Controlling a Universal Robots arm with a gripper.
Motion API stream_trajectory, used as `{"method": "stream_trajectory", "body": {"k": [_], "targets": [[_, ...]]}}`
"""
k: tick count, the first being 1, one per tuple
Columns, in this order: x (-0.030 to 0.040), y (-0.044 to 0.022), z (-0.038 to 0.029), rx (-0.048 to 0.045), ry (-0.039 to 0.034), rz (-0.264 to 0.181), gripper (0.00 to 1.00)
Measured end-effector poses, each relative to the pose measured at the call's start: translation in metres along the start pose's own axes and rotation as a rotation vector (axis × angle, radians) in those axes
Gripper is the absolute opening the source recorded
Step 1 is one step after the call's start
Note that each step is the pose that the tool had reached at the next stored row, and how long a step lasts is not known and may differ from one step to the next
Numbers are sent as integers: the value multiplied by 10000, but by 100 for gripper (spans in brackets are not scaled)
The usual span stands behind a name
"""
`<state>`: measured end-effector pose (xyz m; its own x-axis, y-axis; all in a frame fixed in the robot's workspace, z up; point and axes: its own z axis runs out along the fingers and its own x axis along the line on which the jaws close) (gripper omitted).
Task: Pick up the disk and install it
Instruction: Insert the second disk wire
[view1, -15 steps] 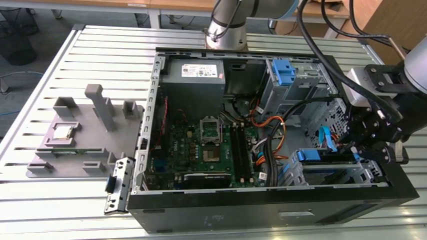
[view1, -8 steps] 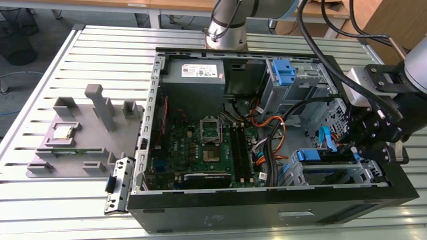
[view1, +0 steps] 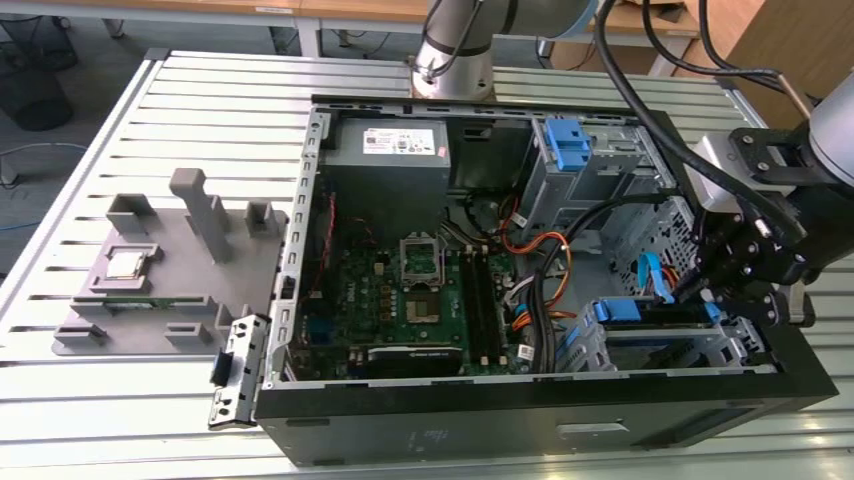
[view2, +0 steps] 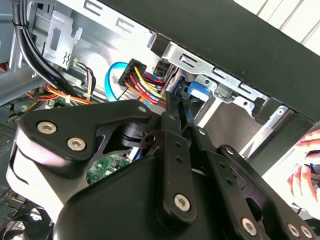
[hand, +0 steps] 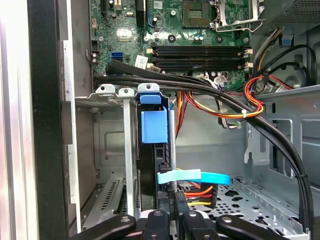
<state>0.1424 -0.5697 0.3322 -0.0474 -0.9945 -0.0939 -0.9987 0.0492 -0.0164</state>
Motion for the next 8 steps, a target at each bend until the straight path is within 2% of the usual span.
{"method": "stream_trajectory", "body": {"k": [2,5,8], "targets": [[0,0,-2,0,-1,0,17],[-4,-1,-43,0,0,0,17],[-4,-1,-45,0,-2,0,17]]}}
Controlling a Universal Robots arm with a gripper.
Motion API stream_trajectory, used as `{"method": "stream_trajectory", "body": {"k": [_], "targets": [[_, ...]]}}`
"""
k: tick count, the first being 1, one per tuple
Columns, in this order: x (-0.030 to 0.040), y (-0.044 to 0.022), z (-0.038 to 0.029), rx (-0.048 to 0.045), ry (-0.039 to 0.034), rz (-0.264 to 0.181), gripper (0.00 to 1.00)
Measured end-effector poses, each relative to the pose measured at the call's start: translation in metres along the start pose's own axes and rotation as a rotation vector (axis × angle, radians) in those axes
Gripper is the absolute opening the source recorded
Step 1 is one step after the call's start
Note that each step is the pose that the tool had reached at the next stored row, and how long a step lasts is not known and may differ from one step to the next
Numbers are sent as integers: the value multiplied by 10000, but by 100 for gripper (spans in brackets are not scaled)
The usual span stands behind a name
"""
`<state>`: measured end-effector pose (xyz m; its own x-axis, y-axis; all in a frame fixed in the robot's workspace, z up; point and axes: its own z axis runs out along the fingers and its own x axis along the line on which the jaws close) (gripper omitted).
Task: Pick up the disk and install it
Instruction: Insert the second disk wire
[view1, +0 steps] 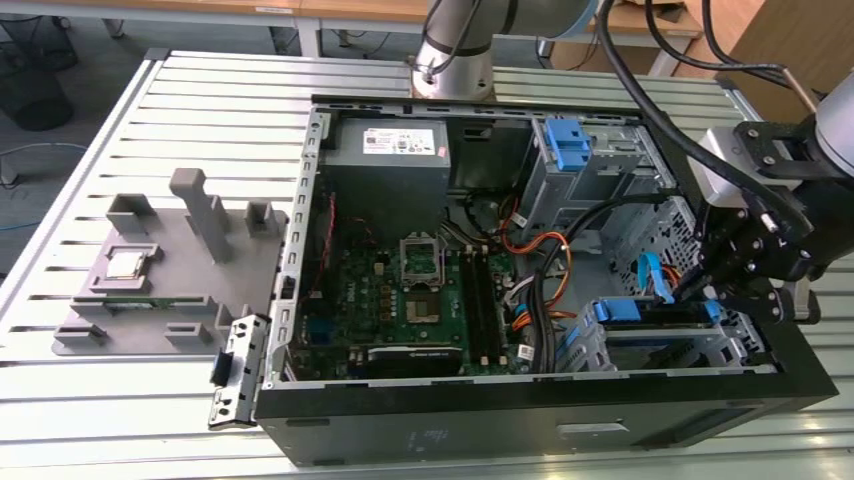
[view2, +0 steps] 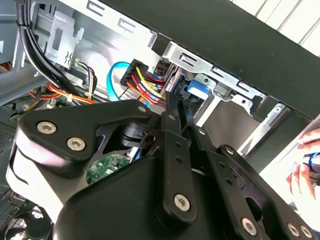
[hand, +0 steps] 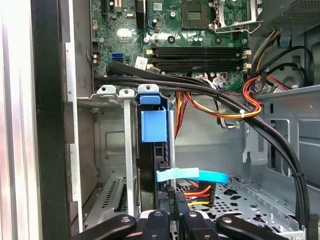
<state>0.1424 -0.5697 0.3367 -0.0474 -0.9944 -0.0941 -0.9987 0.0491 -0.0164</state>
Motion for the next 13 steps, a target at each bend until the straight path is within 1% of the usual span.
{"method": "stream_trajectory", "body": {"k": [1,2,4,11,13], "targets": [[0,0,0,0,1,0,17],[0,-1,0,-20,2,2,17],[0,-6,4,-142,11,14,17],[0,-6,4,-154,12,15,17],[0,-22,4,-155,16,13,17]]}}
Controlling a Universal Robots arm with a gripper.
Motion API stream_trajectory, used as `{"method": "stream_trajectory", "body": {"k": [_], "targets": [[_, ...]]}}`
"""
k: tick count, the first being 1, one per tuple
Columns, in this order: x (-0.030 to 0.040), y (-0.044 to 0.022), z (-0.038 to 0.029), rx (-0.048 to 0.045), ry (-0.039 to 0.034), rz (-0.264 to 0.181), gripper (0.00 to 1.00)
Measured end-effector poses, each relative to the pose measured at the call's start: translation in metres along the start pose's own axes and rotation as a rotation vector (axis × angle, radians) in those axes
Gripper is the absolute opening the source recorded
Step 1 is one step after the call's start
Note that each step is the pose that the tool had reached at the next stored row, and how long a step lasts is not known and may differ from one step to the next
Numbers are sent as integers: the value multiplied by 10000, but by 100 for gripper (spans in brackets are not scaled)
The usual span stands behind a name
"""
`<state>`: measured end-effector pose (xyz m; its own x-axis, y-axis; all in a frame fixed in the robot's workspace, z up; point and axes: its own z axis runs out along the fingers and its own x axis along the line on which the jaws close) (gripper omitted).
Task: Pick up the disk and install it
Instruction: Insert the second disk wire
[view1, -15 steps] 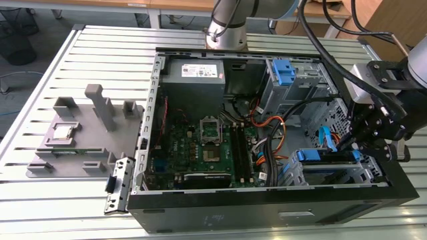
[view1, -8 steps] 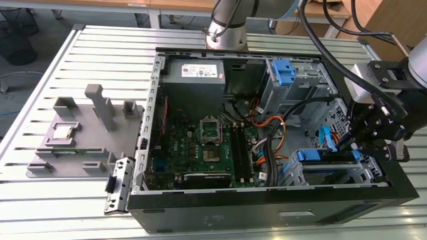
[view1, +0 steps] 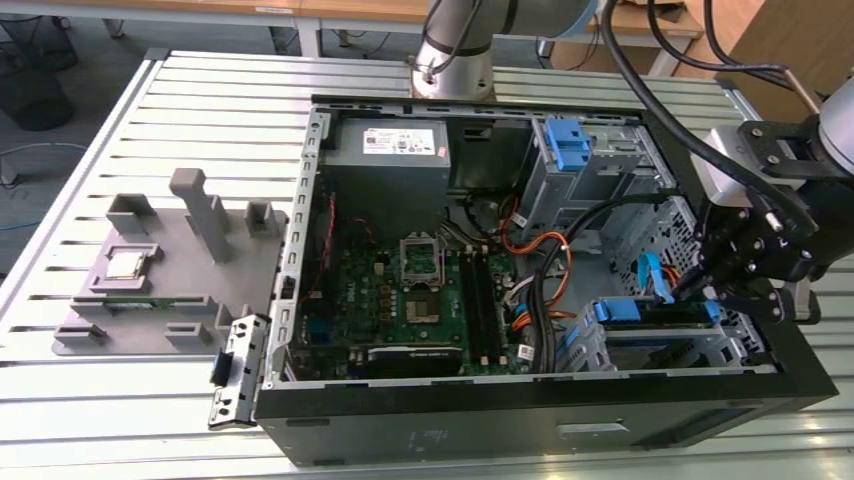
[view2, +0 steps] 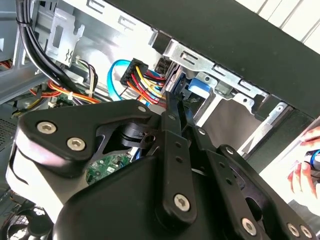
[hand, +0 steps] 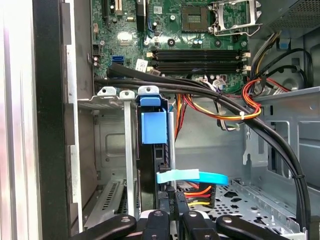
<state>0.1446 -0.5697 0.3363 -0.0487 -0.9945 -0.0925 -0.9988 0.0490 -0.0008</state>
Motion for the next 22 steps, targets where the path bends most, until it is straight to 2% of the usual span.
{"method": "stream_trajectory", "body": {"k": [5,6,8,9,22], "targets": [[0,-12,0,0,26,3,17],[0,-14,3,-27,28,5,17],[0,-18,8,-173,54,17,17],[0,-17,8,-217,63,22,17],[31,-24,6,-231,65,10,17]]}}
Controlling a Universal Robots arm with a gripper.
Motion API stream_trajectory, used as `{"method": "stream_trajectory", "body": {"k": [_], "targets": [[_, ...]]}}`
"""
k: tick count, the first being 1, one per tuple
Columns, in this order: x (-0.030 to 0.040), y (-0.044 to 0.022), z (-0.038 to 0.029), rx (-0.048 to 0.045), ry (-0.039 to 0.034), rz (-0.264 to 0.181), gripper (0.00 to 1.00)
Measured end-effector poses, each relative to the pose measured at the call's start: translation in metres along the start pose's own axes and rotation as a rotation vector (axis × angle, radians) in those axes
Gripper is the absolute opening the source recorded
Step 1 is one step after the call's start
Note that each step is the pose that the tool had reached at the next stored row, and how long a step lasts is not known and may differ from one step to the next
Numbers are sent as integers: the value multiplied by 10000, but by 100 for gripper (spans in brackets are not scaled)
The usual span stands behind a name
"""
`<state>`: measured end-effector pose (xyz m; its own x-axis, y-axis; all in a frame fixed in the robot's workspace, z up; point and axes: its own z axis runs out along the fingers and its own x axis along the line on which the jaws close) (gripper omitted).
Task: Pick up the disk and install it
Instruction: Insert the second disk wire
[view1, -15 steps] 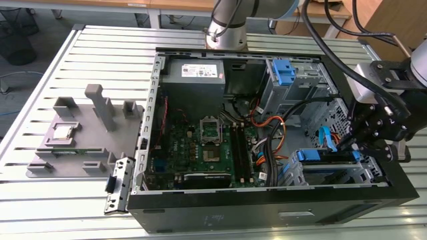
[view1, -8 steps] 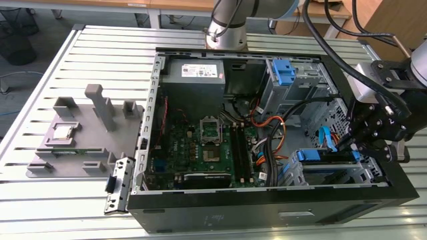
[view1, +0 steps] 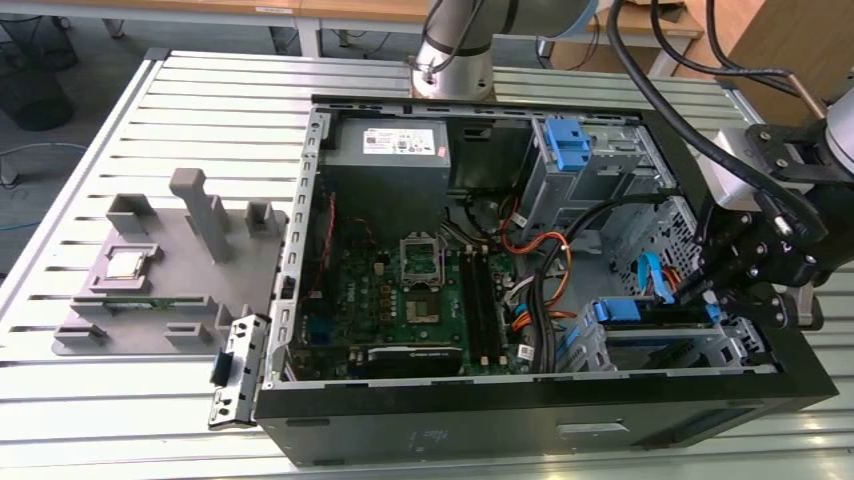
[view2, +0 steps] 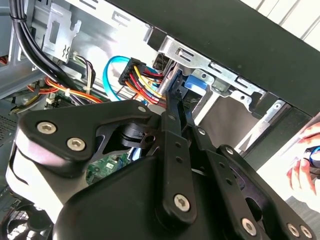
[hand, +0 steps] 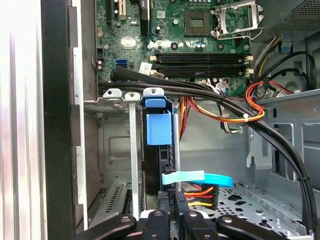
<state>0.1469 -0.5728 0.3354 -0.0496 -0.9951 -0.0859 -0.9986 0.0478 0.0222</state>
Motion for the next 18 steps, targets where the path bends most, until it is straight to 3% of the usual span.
{"method": "stream_trajectory", "body": {"k": [10,18], "targets": [[3,-1,13,2,119,-31,17],[5,-1,41,2,121,-32,17]]}}
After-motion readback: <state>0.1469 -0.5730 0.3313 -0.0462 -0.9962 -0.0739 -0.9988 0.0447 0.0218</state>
